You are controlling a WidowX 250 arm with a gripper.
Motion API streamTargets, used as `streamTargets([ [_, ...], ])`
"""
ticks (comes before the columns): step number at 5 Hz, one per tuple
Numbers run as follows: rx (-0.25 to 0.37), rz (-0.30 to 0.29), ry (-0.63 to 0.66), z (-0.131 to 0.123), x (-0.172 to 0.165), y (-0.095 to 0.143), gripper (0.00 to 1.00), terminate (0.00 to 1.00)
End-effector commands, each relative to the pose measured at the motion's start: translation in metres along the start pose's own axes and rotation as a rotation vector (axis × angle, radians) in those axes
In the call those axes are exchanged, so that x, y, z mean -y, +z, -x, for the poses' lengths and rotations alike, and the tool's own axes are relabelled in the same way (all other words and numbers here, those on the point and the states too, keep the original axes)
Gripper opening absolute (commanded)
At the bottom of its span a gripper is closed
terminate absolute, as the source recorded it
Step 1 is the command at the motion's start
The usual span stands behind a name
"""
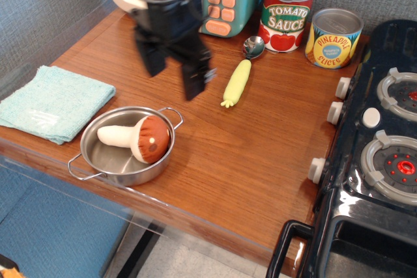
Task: PLACE THE SPATULA VERTICALLY RIGHT SIDE TO THE POT.
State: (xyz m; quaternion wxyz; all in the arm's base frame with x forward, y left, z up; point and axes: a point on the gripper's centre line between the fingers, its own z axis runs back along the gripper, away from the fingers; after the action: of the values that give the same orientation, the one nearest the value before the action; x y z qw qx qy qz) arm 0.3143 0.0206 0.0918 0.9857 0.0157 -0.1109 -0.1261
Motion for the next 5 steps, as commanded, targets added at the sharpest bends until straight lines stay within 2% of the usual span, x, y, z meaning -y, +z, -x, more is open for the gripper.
streamTargets([
  [1, 0.066, -0.011, 0.377, -0.057, -0.025, -0.041, 1.0, 0.0],
  [2, 0.074, 0.014, 0.477, -0.067, -0.023, -0.057, 1.0, 0.0],
  [3, 0.099, 0.019, 0.511, -0.077, -0.014, -0.064, 1.0, 0.0],
  [4, 0.109, 0.006, 0.512, -0.083, -0.011, -0.07, 1.0, 0.0],
  [5, 0.094, -0.013, 0.519, -0.081, -0.012, -0.08, 1.0, 0.0],
])
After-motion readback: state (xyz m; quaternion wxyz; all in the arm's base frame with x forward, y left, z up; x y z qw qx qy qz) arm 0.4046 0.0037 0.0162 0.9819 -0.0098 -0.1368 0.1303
